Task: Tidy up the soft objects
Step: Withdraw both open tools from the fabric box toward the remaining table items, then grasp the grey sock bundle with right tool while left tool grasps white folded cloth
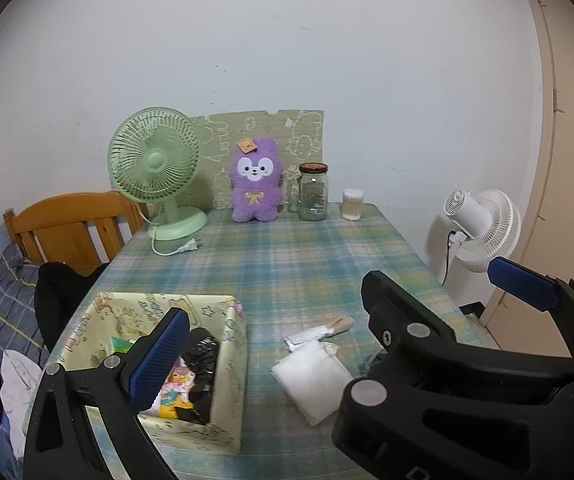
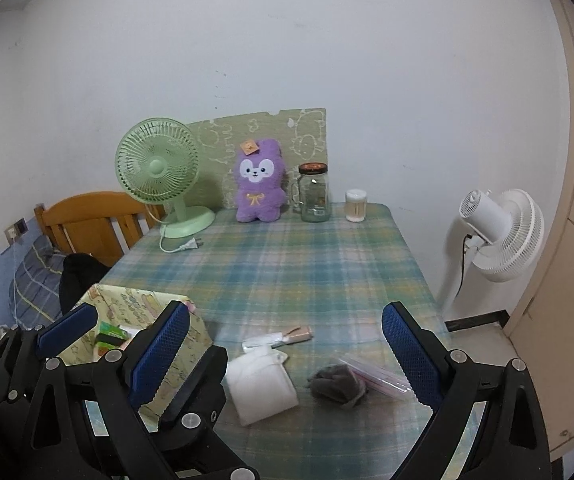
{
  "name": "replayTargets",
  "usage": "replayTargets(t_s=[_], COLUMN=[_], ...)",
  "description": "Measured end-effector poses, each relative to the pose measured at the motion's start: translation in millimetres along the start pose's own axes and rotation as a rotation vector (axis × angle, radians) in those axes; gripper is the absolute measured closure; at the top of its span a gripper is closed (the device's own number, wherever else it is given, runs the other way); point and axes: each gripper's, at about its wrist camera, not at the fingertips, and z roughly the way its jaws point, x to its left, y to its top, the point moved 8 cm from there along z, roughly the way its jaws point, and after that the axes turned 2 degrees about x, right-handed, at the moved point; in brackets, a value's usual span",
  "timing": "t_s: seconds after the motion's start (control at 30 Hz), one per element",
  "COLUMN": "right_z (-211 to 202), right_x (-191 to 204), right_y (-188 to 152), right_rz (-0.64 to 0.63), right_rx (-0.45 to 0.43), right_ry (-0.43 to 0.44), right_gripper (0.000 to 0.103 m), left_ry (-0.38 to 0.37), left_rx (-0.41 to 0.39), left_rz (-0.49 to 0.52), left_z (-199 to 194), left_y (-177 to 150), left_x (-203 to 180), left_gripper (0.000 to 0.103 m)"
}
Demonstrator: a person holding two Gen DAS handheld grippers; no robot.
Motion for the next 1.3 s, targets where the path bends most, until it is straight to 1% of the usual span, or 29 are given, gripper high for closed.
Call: replayTargets(t_s=[0.2,0.43,0.7,0.87,1.07,1.3], right_z=[4,14,31,41,56,74], right_x=[-15,-31,-44,-49,-55,-57], right_y=[-10,-25,-44,-53,-67,-82], right_rz=[-0.004,0.009,0.025,0.025,0.033,0.042], right_rx=[0.001,0.002,0.042,0.059,0.105,0.150], right_ry=[-0.035,-0.044,-0.039,-0.041,-0.039,-0.035], right_gripper=[0.004,0.004,0.004,0.004,0.005,0.006], left_ry=[-0.033,-0.036,-0.051,-0.048,-0.049,-0.040], left_rx=[0.024,0.030,0.076,0.087,0.130,0.173], left_rz=[-0.004,0.004,0.014,0.024,0.030,0.032], left_z=[11,24,43,51,64,79], left_y=[-11,-24,-42,-50,-64,-75], left_x=[-13,-28,-40,-45,-50,-49], left_gripper=[0.000,0.001,0.003,0.004,0.006,0.007])
